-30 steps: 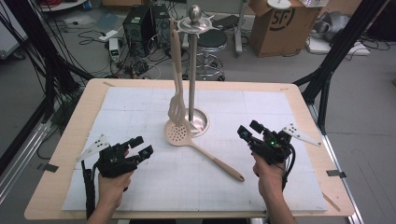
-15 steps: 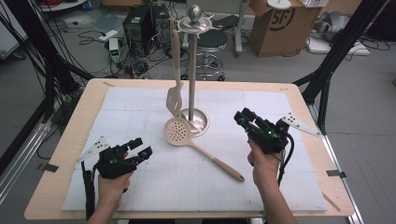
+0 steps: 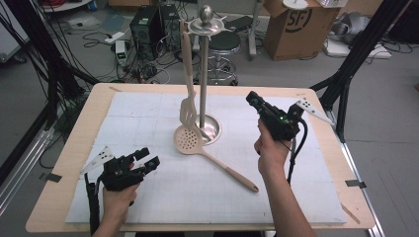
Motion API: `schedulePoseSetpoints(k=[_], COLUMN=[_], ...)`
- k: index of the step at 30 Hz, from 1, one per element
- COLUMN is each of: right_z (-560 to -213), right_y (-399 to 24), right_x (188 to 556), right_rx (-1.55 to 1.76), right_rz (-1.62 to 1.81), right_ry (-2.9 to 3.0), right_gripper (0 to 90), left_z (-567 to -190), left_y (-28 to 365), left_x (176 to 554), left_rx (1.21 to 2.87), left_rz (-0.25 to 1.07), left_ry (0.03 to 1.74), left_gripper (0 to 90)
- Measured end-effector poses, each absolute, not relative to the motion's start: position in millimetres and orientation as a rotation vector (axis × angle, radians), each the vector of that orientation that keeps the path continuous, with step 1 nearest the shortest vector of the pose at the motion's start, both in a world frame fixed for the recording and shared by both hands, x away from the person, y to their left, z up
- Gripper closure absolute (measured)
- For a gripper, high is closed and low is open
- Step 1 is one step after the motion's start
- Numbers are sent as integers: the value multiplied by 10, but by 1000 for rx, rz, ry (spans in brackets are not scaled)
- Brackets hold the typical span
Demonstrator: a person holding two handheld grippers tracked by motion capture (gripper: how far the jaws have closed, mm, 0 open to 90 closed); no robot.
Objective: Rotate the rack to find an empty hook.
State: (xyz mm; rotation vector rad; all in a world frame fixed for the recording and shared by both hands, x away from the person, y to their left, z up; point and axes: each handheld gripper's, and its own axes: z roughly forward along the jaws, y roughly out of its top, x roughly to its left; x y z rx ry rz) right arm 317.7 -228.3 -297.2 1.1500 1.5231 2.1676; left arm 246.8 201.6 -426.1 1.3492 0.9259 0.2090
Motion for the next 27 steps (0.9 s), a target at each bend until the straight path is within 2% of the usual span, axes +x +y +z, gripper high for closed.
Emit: schedulePoseSetpoints(k=[17, 27], right_z=[-2502, -2345], right_y=[-1919, -1801], right_x=[3489, 3706], right_rx=[1092, 1081], right_rz=[2197, 2208], right_ry=[1495, 1485], right_gripper=[896, 897], left_z=[-4292, -4305], left_y=[2090, 2071], left_x=[2486, 2491], left_rx=[1318, 1323], left_rz=[199, 196], left_ry=[955, 957], left_gripper=[316, 319])
